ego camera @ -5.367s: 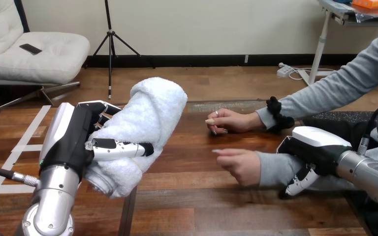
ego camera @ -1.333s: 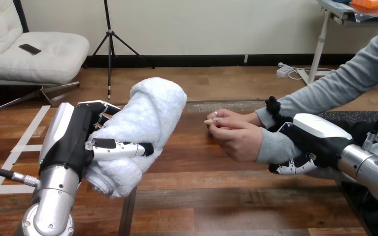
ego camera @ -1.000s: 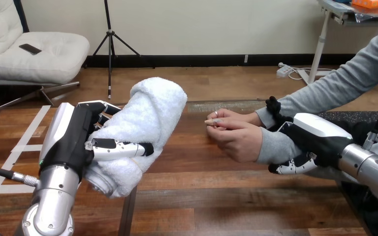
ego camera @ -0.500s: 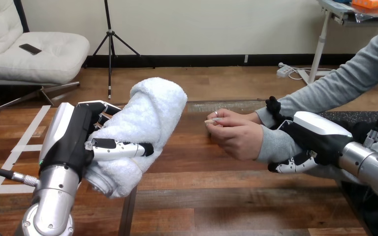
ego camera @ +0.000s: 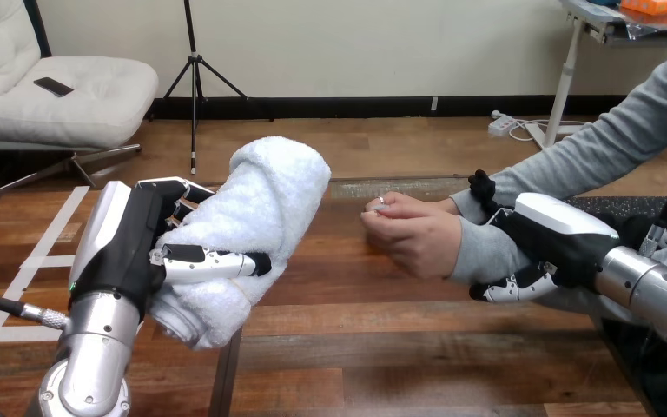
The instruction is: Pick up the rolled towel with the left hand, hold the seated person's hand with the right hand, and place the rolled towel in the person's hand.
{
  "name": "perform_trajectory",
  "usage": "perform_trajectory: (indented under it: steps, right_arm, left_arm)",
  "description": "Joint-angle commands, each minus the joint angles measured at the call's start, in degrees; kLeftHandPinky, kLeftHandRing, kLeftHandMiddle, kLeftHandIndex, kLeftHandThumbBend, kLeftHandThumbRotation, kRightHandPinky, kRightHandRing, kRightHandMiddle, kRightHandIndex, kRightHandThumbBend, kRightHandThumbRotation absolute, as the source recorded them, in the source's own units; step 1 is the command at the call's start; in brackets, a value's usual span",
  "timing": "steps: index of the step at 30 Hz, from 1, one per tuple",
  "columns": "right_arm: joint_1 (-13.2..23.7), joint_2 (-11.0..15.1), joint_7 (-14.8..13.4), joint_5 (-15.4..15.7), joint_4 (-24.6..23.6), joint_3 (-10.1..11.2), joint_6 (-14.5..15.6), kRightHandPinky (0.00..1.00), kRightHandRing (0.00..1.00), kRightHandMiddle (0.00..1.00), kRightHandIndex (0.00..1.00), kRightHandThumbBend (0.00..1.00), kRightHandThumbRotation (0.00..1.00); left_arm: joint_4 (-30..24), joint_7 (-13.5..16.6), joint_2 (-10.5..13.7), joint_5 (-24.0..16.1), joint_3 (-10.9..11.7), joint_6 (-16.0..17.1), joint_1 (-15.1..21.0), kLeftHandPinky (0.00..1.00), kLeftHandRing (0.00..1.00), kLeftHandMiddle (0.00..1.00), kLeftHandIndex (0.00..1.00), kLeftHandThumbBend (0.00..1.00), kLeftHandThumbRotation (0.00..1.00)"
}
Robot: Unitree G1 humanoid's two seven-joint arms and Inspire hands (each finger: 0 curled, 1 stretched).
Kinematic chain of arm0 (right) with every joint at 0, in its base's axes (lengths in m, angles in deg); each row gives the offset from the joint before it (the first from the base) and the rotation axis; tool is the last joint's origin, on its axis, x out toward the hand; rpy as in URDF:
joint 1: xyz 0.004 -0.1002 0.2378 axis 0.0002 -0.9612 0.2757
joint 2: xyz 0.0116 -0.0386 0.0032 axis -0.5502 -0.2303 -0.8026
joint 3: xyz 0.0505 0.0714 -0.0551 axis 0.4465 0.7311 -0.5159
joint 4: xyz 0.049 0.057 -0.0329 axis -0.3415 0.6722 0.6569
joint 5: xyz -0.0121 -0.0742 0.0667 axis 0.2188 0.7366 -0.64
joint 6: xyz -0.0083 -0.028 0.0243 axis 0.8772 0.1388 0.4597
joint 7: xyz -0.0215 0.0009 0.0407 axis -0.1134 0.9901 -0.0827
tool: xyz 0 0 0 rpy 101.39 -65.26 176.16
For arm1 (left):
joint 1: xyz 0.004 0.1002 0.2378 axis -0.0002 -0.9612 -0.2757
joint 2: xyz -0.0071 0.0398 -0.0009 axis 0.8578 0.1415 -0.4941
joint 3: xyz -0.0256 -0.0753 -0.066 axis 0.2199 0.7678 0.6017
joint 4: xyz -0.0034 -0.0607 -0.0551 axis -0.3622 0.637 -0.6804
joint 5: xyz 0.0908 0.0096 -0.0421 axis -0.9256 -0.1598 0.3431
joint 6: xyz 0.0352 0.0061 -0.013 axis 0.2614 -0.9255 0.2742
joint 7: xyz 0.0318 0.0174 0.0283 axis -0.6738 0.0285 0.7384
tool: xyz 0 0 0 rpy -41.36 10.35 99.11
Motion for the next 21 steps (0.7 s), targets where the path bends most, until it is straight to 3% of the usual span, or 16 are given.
perform_trajectory:
  steps: [1,8,14,21]
  right_arm:
    - [4.3,0.9,-0.4,-2.1,-2.9,2.7,-0.6,0.11,0.15,0.22,0.22,0.43,0.07]
    - [4.3,1.1,-0.1,-2.7,-3.3,2.8,-1.1,0.12,0.16,0.23,0.23,0.43,0.07]
    - [4.2,1.2,0.2,-3.1,-4.0,2.9,-1.3,0.12,0.16,0.22,0.23,0.43,0.06]
    - [4.1,1.1,0.6,-3.4,-4.5,3.0,-1.1,0.12,0.16,0.22,0.23,0.43,0.06]
  left_arm:
    - [-1.5,1.4,0.4,-0.1,0.9,2.6,3.9,0.27,0.35,0.40,0.44,0.65,0.00]
    - [-0.9,2.0,0.4,-0.2,0.8,3.7,3.8,0.28,0.35,0.41,0.44,0.65,0.00]
    - [0.9,3.7,-0.1,0.3,1.1,6.6,3.9,0.29,0.36,0.41,0.44,0.65,0.00]
    - [7.0,8.5,-2.2,3.8,2.6,15.9,4.7,0.27,0.34,0.39,0.43,0.65,0.00]
